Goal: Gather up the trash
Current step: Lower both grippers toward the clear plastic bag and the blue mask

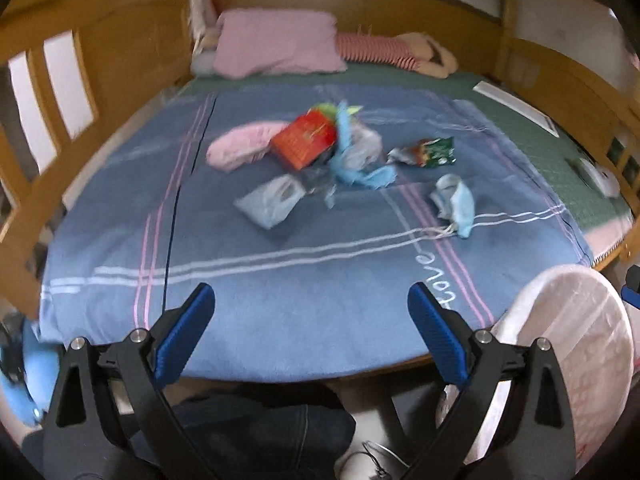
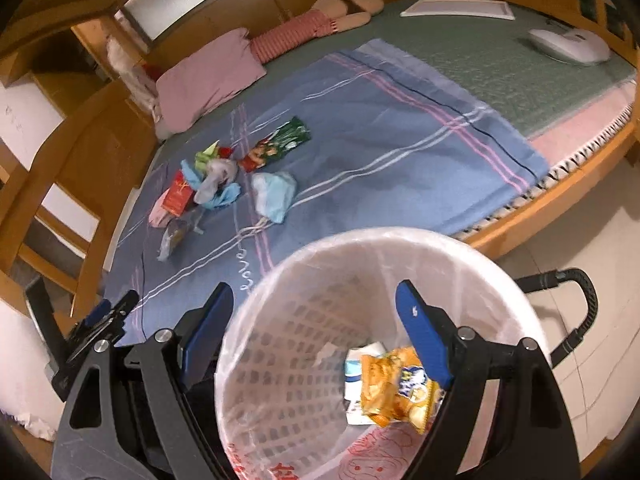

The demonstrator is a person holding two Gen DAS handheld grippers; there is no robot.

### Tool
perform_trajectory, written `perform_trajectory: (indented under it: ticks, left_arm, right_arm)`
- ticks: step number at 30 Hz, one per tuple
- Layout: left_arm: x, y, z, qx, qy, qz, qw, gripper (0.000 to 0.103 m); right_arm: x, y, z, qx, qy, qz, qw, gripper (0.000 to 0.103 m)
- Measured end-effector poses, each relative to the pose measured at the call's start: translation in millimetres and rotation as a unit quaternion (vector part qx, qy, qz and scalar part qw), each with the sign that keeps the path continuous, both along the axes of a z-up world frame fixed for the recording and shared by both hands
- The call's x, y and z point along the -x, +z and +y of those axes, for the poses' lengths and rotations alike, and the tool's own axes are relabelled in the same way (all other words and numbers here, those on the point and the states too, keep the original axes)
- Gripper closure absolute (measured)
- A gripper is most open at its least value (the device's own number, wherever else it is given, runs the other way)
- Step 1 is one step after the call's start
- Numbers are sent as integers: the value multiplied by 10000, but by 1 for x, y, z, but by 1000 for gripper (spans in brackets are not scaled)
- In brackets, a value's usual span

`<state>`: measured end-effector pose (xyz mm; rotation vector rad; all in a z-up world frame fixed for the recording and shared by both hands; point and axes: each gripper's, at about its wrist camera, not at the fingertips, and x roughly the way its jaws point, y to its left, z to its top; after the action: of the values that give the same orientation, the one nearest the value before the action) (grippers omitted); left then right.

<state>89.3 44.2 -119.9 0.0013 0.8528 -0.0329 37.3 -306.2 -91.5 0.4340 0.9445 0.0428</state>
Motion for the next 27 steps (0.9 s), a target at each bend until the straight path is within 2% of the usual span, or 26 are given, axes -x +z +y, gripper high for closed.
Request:
perform_trajectory:
  ticks: [5, 11, 13, 15, 16, 17, 18, 20, 21, 24, 27]
  left_arm:
    - [-9, -18, 28, 424, 600, 512, 9960, 6]
    - [-5, -17, 60, 945, 1225, 301, 9875, 6]
    - [-17, -14, 67, 831, 1386, 173, 9867, 6]
    - [-37, -14, 74, 410, 1594, 65, 9863, 6]
    - [-47, -17, 78, 282, 1692, 140, 9851, 6]
    - [-58, -21, 83, 303, 1785, 282, 9831, 6]
    - [-68, -25, 90, 555, 1835, 390, 9807, 6]
    - [-83, -30, 96, 1143, 1796, 460, 9760, 6]
    - [-89, -30, 95, 1257, 1726, 454, 9759, 6]
    - [-110, -29, 83, 1325, 1422, 421, 9800, 6]
    - [-130, -28, 62, 1131, 1216, 198, 9859, 4]
  right_arm:
    - [-26, -4, 25, -105, 232, 283, 9993, 21]
    - [-58, -4, 51, -51, 503, 364, 9981, 21]
    - [-74, -7, 57, -3, 534, 429, 9977, 21]
    - [-89, -10, 64, 139, 509, 481, 9974, 21]
    - [-100, -13, 68, 206, 488, 557, 9970, 21]
    - [-109, -17, 71, 204, 497, 638, 9965, 21]
    - [-115, -20, 73, 195, 504, 690, 9961, 21]
    - [-136, -31, 81, 230, 571, 866, 9943, 21]
    - [-142, -33, 82, 261, 567, 903, 9940, 21]
    - [-167, -42, 85, 288, 462, 968, 9938, 21]
    - [-188, -49, 85, 373, 195, 908, 9950, 21]
